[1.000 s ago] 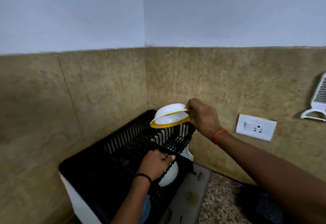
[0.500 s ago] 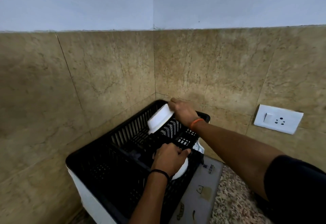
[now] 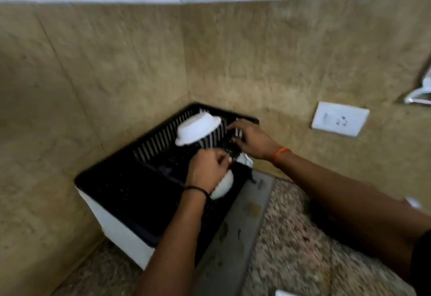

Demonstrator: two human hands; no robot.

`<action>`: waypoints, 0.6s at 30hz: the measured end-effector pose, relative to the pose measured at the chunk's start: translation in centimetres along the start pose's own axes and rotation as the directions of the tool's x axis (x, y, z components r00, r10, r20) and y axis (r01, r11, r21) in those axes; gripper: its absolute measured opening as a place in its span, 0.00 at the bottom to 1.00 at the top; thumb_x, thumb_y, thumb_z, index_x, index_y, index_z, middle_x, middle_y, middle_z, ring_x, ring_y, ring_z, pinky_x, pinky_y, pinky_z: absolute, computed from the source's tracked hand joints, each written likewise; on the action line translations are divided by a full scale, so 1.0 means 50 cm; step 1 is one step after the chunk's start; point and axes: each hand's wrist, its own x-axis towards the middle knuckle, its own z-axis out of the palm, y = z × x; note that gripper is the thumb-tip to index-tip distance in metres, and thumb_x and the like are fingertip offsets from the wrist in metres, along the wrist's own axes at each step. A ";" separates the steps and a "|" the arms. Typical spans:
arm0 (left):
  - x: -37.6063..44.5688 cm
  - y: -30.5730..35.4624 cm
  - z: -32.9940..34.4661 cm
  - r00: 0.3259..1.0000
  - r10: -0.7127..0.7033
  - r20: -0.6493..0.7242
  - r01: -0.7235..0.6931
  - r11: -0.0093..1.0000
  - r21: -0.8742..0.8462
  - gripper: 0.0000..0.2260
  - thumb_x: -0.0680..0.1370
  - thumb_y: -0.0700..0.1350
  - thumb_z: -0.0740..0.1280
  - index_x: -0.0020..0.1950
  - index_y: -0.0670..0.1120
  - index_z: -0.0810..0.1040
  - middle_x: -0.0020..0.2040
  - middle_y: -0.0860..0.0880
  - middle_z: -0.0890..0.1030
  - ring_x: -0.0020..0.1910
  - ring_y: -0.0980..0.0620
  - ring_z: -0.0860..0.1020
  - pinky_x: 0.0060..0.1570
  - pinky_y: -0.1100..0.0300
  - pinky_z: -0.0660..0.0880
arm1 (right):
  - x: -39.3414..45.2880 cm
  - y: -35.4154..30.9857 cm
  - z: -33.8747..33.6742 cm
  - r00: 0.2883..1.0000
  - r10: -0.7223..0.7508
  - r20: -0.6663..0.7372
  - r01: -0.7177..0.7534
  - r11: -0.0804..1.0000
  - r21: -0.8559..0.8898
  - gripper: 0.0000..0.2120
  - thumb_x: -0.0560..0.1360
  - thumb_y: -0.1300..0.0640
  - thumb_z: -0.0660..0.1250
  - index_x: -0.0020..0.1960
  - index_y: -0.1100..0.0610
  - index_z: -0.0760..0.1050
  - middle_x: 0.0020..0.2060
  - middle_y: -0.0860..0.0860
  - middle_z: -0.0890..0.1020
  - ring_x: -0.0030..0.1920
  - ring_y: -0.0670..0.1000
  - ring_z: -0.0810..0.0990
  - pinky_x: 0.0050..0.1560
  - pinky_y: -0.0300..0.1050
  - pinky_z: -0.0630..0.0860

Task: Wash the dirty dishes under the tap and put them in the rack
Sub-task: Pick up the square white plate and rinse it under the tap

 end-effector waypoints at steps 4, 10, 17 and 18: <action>-0.060 0.044 -0.004 0.903 0.264 -0.339 -0.244 0.965 0.101 0.10 0.75 0.45 0.63 0.50 0.44 0.82 0.48 0.45 0.84 0.47 0.43 0.81 0.47 0.52 0.77 | -0.231 0.005 -0.034 0.988 0.119 -0.102 -0.108 0.988 0.111 0.14 0.73 0.62 0.65 0.58 0.59 0.76 0.56 0.55 0.79 0.57 0.52 0.76 0.58 0.40 0.69; -0.261 0.149 0.155 0.986 0.076 -0.147 -0.092 0.990 -0.103 0.09 0.76 0.47 0.65 0.48 0.45 0.83 0.46 0.42 0.84 0.45 0.40 0.81 0.44 0.53 0.74 | -0.673 0.031 0.014 0.805 0.573 0.154 -0.591 0.797 0.126 0.20 0.73 0.57 0.67 0.64 0.56 0.73 0.60 0.54 0.77 0.60 0.52 0.76 0.58 0.40 0.69; -0.453 0.126 0.326 0.869 -0.272 0.413 0.268 0.961 0.070 0.23 0.74 0.54 0.55 0.49 0.40 0.82 0.49 0.36 0.82 0.48 0.37 0.80 0.45 0.52 0.74 | -0.919 -0.023 0.085 0.395 0.850 0.348 -0.907 0.300 0.297 0.22 0.72 0.54 0.71 0.62 0.61 0.72 0.53 0.58 0.81 0.55 0.57 0.80 0.55 0.50 0.76; -0.466 0.128 0.334 0.846 -0.292 0.447 0.291 0.954 0.072 0.21 0.76 0.53 0.57 0.49 0.39 0.83 0.50 0.36 0.83 0.49 0.38 0.80 0.46 0.53 0.74 | -0.930 -0.026 0.093 0.373 0.861 0.347 -0.912 0.271 0.308 0.21 0.72 0.55 0.72 0.62 0.61 0.72 0.52 0.58 0.82 0.53 0.57 0.81 0.53 0.49 0.76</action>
